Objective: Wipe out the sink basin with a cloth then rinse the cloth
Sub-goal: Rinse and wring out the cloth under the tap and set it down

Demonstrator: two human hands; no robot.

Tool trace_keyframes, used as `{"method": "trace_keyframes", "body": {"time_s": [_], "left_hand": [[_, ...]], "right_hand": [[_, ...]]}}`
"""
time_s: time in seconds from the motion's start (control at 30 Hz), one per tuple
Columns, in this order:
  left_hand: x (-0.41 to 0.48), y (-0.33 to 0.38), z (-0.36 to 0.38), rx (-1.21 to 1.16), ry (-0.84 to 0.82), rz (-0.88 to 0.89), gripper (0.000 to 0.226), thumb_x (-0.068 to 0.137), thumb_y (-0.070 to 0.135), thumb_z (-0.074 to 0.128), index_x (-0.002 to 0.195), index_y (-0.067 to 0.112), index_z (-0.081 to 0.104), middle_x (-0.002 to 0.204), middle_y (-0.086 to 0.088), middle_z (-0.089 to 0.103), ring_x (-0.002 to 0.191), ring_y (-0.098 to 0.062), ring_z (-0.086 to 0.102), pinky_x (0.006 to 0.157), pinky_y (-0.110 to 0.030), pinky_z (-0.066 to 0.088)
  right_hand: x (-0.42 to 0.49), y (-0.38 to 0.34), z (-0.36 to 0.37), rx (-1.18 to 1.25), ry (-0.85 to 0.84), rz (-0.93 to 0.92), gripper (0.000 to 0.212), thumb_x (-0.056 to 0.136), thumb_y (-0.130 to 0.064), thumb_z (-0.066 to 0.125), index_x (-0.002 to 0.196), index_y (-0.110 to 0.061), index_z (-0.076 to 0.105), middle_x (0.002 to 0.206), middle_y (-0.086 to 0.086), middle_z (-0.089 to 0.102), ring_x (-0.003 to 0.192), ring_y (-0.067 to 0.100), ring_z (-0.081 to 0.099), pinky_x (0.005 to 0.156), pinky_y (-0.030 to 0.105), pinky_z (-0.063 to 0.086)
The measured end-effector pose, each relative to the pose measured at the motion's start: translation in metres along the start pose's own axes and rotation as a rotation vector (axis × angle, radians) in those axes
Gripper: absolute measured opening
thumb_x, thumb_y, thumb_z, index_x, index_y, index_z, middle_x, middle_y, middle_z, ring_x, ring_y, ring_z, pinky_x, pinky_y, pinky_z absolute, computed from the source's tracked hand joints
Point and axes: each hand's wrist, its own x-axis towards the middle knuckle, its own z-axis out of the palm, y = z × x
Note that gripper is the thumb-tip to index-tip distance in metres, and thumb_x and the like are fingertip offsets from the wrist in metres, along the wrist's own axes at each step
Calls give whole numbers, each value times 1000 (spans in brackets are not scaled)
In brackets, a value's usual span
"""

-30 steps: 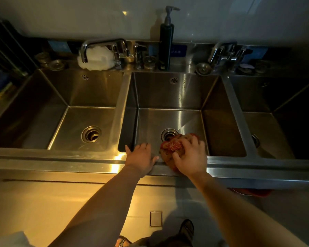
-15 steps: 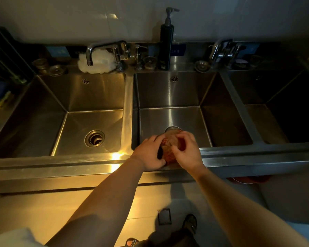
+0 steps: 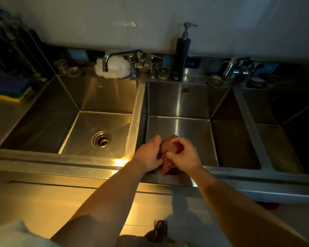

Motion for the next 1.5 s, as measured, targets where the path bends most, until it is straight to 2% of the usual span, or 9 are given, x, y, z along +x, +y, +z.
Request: {"method": "trace_keyframes", "body": {"time_s": [0.13, 0.27, 0.37, 0.5, 0.73, 0.87, 1.13, 1.27, 1.5], "left_hand": [[4, -9, -21, 62, 49, -1, 78, 76, 26, 72, 137, 28, 23, 133, -5, 44, 104, -27, 60, 86, -38, 51], [0, -20, -40, 64, 118, 1, 83, 81, 27, 68, 147, 27, 18, 130, -8, 44, 103, -29, 58, 87, -40, 50], [-4, -31, -54, 78, 188, -11, 74, 82, 24, 65, 145, 22, 25, 129, -9, 46, 104, -30, 57, 84, -38, 48], [-8, -43, -77, 77, 271, 17, 71, 82, 23, 64, 144, 23, 28, 123, -8, 48, 100, -28, 56, 81, -35, 46], [-30, -94, -121, 128, 325, -38, 62, 83, 9, 54, 140, 19, 35, 130, -7, 44, 113, -29, 49, 90, -43, 46], [-61, -142, -141, 174, 303, -36, 65, 86, 7, 53, 145, 23, 29, 135, -3, 42, 116, -26, 46, 94, -44, 45], [-117, -236, -188, 281, 272, 6, 58, 89, 15, 53, 143, 21, 31, 130, -4, 45, 110, -26, 49, 85, -44, 48], [-136, -275, -208, 307, 273, 6, 58, 89, 19, 55, 142, 24, 32, 126, -1, 46, 106, -23, 50, 78, -41, 50], [-151, -323, -231, 273, 295, -32, 59, 89, 30, 59, 142, 26, 33, 121, 1, 47, 100, -18, 50, 76, -39, 50]], "right_hand": [[22, -20, 12, -4, -34, -86, 39, 60, -29, 76, 88, -46, 56, 106, -13, 50, 91, 5, 51, 70, 4, 31], [33, -43, 28, 46, -38, -133, 48, 59, -33, 72, 98, -51, 52, 113, -16, 47, 95, 5, 48, 70, 6, 32], [38, -60, 37, 107, -19, -181, 58, 60, -29, 72, 105, -55, 45, 116, -16, 47, 99, 8, 49, 70, 10, 36], [45, -84, 44, 129, -15, -185, 55, 59, -36, 71, 100, -56, 41, 112, -18, 47, 98, 5, 49, 71, 14, 41], [48, -131, 89, 131, -13, -315, 43, 56, -49, 63, 95, -50, 48, 106, -18, 47, 94, -4, 47, 73, 2, 34], [35, -158, 139, 137, -53, -288, 47, 57, -53, 64, 102, -48, 53, 113, -20, 48, 102, 2, 50, 76, 8, 39], [5, -224, 233, 169, -1, -285, 45, 67, -32, 76, 109, -31, 61, 116, -8, 54, 106, 7, 51, 75, 6, 38], [-5, -252, 270, 186, -8, -283, 44, 69, -29, 77, 109, -30, 60, 114, -8, 53, 103, 6, 51, 75, 8, 40], [6, -286, 312, 181, -60, -311, 44, 68, -29, 77, 109, -28, 61, 112, -8, 54, 98, 1, 50, 72, -3, 36]]}}
